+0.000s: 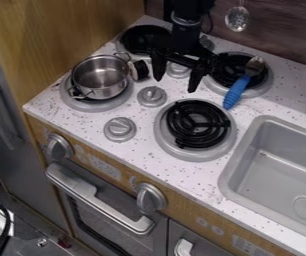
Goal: Mover olla plateada al fogon inferior derecha
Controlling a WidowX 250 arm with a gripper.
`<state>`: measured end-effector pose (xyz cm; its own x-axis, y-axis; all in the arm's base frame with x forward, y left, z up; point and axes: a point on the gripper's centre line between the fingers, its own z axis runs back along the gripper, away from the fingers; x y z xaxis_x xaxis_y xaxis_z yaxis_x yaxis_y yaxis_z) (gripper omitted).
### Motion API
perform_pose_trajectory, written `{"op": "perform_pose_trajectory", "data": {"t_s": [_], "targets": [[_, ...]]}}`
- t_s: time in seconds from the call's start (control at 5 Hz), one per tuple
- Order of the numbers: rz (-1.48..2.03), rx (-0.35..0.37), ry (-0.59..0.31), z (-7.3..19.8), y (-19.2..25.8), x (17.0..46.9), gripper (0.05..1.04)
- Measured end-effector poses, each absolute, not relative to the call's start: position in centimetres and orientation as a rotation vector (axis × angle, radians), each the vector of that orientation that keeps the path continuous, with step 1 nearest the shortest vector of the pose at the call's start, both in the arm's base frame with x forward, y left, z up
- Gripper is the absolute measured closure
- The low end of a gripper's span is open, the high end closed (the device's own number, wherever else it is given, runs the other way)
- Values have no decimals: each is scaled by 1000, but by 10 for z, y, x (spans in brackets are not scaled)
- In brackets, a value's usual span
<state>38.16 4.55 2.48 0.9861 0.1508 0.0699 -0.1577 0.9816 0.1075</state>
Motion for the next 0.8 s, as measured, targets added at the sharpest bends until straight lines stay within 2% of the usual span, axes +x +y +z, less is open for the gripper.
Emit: {"op": "perform_pose_trajectory", "data": {"t_s": [0.2, 0.4, 0.8], "targets": [[154, 112, -17, 8, 45, 377, 88], [188, 104, -31, 15, 60, 385, 88], [277, 134, -67, 36, 114, 399, 88]]}}
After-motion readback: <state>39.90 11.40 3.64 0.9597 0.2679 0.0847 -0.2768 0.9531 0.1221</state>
